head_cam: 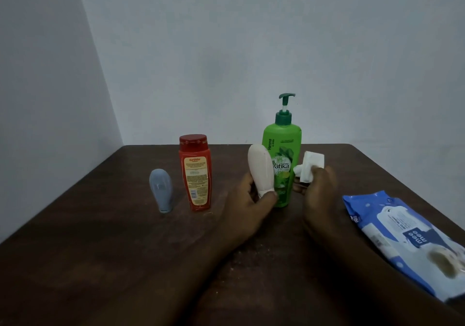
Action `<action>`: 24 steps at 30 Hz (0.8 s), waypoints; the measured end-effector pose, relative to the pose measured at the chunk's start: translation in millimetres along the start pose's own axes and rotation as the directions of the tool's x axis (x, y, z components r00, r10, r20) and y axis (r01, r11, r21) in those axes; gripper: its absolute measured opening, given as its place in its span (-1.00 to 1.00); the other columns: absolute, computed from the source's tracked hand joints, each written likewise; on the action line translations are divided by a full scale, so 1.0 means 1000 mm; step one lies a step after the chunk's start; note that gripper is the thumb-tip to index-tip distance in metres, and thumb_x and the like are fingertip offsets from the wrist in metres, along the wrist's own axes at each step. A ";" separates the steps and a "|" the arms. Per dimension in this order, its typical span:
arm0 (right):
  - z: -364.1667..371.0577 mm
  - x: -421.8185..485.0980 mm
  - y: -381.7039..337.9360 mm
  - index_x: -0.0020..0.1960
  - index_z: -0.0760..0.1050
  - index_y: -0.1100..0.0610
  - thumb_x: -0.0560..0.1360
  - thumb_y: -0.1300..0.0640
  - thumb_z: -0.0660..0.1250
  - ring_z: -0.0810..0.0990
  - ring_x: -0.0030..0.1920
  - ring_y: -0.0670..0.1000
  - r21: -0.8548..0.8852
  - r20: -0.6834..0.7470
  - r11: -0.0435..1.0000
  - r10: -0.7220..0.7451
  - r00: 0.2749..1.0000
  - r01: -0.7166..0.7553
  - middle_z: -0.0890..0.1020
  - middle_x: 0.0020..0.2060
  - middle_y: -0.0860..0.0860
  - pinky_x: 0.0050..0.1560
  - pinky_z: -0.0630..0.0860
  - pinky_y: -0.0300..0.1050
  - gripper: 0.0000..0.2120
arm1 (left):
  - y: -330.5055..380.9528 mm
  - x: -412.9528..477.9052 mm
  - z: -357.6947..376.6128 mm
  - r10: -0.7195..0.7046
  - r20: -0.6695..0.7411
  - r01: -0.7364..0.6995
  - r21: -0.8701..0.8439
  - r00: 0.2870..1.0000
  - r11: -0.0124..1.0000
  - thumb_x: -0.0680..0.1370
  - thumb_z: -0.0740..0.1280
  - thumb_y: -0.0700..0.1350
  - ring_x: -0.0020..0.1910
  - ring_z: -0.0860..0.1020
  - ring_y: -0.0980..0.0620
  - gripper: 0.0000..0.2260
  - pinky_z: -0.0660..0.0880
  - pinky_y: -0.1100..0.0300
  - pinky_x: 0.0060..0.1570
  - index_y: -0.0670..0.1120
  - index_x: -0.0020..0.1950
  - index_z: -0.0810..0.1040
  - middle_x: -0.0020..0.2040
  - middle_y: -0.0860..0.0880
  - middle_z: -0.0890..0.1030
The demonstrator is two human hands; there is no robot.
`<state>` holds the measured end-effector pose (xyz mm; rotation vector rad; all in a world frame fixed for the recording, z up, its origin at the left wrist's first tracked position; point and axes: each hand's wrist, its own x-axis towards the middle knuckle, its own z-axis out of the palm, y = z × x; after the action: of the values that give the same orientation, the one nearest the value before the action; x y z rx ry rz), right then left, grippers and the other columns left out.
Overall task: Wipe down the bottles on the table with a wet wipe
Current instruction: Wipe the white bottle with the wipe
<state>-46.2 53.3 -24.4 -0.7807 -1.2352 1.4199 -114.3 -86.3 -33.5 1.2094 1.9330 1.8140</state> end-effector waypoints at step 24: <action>0.004 -0.014 -0.156 0.14 0.52 0.11 0.63 0.33 0.32 0.59 -0.19 -0.20 0.106 0.313 0.488 -0.843 0.437 0.866 0.61 -0.13 -0.24 -0.19 0.51 -0.26 -0.83 | 0.109 0.020 -0.104 0.108 0.497 -0.193 0.122 0.861 0.974 0.43 0.60 -0.32 -0.10 0.70 -0.18 -0.69 0.67 0.00 -0.02 -0.19 0.14 0.67 -0.02 -0.17 0.74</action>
<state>-2.5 26.2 123.5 0.1430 -1.6111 0.6208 -151.6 -158.5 94.6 1.7211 1.7527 1.2472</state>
